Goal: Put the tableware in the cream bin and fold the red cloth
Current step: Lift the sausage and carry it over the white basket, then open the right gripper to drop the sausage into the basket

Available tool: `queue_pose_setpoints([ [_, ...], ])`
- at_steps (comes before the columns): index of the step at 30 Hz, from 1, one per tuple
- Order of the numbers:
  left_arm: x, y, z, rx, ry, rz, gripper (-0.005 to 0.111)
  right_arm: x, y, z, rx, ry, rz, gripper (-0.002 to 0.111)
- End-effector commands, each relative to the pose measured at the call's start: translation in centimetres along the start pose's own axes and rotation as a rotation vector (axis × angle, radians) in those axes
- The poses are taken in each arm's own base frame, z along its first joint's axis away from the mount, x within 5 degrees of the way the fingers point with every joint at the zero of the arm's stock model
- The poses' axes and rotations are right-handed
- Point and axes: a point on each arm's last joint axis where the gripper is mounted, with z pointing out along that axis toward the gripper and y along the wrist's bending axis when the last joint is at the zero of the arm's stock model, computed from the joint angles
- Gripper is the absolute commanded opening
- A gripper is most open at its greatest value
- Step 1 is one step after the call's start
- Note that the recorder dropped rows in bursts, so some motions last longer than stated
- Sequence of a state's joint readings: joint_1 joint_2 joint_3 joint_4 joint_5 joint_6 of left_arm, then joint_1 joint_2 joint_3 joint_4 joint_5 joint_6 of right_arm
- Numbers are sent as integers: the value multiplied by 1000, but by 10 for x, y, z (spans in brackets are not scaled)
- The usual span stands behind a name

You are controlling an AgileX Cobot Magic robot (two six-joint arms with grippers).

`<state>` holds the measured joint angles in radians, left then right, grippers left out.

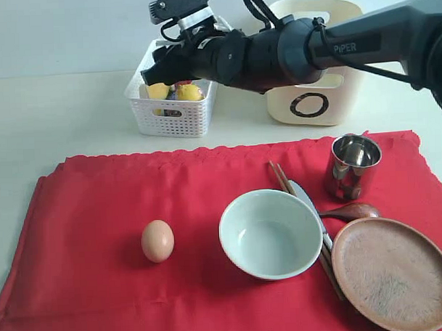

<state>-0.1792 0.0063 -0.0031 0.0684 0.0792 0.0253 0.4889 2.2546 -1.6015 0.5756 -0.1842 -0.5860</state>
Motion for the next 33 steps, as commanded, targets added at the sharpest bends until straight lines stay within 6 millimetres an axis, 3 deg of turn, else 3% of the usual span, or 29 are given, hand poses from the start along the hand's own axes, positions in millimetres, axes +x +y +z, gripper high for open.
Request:
queue_pose_setpoints([
  [1,1,0,0,4,-2,-2,0,0,0,-4,-32,61,109,65],
  [7,1,0,0,4,-2,-2,0,-14,6,-19,-126,125,5,65],
  [18,1,0,0,4,-2,2,0,-61,13,-74,-294,188,-157,65],
  [26,1,0,0,4,-2,-2,0,-70,13,-107,-363,341,-227,65],
  [33,1,0,0,4,-2,2,0,-72,8,-121,-324,432,-223,65],
])
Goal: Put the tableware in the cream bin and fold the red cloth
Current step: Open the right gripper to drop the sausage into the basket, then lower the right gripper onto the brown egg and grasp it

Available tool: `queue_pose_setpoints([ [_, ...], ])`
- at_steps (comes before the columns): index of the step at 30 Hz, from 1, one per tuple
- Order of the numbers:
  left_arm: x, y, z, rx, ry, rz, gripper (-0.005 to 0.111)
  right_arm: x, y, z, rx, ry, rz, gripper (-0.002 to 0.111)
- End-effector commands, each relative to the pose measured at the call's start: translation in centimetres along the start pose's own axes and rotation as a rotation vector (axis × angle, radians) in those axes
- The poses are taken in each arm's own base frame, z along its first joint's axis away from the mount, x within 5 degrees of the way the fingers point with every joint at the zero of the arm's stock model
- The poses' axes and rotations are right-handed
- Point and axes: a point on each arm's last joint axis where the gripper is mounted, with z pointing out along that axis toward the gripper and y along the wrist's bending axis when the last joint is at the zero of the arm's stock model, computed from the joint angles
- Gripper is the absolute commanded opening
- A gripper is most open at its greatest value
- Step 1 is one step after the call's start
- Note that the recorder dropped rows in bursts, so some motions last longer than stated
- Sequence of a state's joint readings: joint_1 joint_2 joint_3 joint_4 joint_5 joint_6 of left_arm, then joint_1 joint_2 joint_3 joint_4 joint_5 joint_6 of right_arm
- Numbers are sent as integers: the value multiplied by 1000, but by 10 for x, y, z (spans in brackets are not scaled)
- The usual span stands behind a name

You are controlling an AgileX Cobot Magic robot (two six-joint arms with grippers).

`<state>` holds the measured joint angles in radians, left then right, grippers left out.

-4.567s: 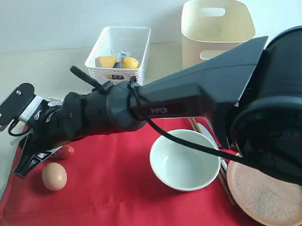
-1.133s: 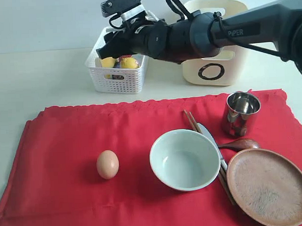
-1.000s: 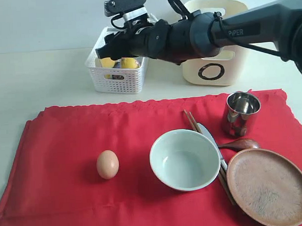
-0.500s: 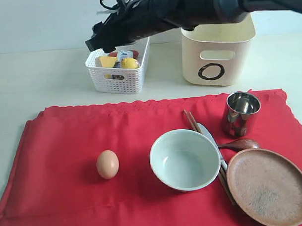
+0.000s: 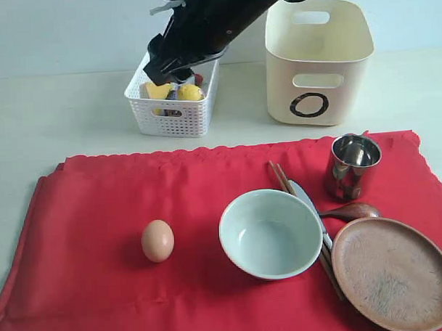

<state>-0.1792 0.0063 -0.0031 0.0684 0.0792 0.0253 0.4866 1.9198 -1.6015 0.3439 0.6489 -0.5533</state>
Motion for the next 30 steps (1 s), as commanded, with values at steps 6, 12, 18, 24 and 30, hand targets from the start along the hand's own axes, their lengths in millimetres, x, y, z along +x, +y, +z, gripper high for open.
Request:
queue_pose_setpoints([
  [6,1,0,0,4,-2,-2,0,3,0,-18,21,82,36,65],
  [12,1,0,0,4,-2,-2,0,10,3,-26,26,93,71,65],
  [18,1,0,0,4,-2,1,0,27,9,-31,41,80,70,65],
  [24,1,0,0,4,-2,-2,0,41,32,-17,38,53,15,65],
  [30,1,0,0,4,-2,-2,0,46,64,-6,-5,46,-51,65],
])
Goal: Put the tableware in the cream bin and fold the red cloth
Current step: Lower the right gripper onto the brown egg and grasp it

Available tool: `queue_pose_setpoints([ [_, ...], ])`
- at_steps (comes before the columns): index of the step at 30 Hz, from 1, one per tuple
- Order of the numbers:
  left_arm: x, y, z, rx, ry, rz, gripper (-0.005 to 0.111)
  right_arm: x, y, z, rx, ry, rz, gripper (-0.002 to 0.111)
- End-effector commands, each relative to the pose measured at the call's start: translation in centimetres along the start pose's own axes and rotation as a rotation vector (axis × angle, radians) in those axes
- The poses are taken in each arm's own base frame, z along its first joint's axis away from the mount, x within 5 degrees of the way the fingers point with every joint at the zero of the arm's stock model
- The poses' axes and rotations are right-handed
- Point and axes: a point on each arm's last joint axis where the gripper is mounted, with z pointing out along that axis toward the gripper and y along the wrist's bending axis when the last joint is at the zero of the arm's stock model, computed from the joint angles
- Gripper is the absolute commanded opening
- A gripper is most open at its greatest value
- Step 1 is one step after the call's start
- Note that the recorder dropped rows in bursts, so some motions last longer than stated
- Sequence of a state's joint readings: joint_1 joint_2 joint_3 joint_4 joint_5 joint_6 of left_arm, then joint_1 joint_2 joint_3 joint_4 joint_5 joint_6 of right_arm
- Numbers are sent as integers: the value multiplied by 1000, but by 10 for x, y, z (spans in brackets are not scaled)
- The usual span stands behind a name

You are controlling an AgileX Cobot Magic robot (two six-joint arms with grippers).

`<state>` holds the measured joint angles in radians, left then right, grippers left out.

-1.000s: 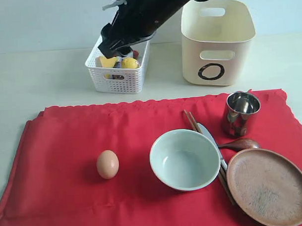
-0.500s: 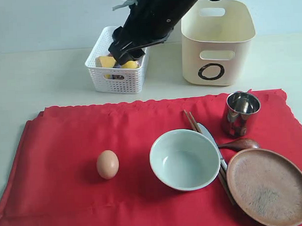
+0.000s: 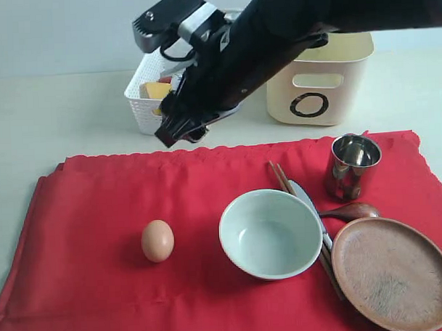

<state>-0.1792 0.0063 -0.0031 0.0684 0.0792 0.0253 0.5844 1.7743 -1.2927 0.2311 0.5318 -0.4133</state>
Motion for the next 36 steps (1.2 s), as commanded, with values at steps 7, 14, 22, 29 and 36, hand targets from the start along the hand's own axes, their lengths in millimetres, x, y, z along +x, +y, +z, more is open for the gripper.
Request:
queue_pose_setpoints([
  [7,1,0,0,6,-3,0,0,4,51,25,-75,22,-115,65],
  [14,1,-1,0,8,-3,-2,0,26,63,68,-110,140,-126,65],
  [22,1,-1,0,8,-3,1,0,44,64,96,-128,217,-103,65],
  [29,1,-1,0,8,-3,1,0,50,66,105,-143,242,-69,65],
  [36,1,-1,0,8,-3,-2,0,60,67,117,-150,280,-73,64],
])
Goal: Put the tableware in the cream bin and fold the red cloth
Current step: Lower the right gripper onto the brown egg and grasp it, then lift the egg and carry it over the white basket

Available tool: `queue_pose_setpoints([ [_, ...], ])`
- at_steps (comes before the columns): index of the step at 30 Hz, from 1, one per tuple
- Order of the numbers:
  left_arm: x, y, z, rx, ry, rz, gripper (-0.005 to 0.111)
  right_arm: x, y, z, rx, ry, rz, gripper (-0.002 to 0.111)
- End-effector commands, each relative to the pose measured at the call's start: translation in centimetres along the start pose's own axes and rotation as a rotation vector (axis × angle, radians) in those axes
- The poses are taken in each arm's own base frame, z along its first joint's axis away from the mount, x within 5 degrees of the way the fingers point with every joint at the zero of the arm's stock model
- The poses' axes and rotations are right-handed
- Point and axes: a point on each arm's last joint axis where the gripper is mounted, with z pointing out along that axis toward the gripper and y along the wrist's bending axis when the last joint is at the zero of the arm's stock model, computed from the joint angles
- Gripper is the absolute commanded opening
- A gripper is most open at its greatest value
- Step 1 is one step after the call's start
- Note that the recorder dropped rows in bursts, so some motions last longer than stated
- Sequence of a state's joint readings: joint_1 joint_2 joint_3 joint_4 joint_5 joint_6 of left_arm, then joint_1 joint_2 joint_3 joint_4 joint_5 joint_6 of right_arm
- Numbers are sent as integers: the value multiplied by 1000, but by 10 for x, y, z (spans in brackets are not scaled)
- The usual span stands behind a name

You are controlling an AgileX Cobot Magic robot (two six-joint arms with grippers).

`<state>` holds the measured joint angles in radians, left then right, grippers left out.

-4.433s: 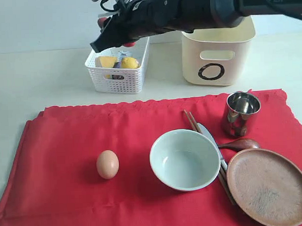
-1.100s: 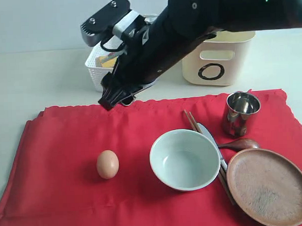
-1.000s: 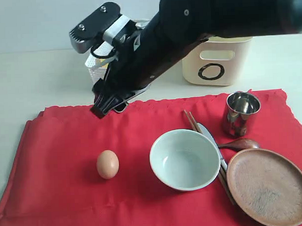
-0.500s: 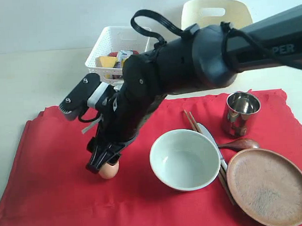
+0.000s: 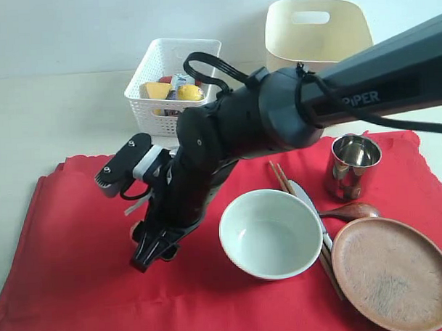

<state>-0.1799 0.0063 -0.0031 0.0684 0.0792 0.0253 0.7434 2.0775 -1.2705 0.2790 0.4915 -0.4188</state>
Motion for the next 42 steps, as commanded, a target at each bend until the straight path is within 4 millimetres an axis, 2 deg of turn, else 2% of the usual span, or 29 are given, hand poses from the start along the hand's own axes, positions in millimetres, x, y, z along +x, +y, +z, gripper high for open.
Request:
queue_pose_setpoints([
  [1,1,0,0,7,-3,-2,0,2,0,6,-2,9,-19,64],
  [8,1,0,0,7,-3,0,0,2,0,6,-2,9,-22,52],
  [20,1,0,0,7,-3,-2,0,2,0,6,1,3,-22,0],
  [21,1,0,0,7,-3,-2,0,2,0,6,1,3,-22,0],
  [29,1,0,0,7,-3,-2,0,2,0,6,0,6,-20,0],
  [31,1,0,0,7,-3,-2,0,-1,0,-1,3,-12,-20,0],
  [32,1,0,0,7,-3,-2,0,-6,1,-11,6,-38,8,2],
  [34,1,0,0,7,-3,-2,0,-15,1,-26,13,-86,88,14],
  [36,1,0,0,7,-3,2,0,-22,2,-42,18,-133,100,32],
  [38,1,0,0,7,-3,2,0,-24,4,-49,6,-156,120,47],
  [42,1,0,0,7,-3,2,0,-24,7,-44,-24,-151,155,57],
])
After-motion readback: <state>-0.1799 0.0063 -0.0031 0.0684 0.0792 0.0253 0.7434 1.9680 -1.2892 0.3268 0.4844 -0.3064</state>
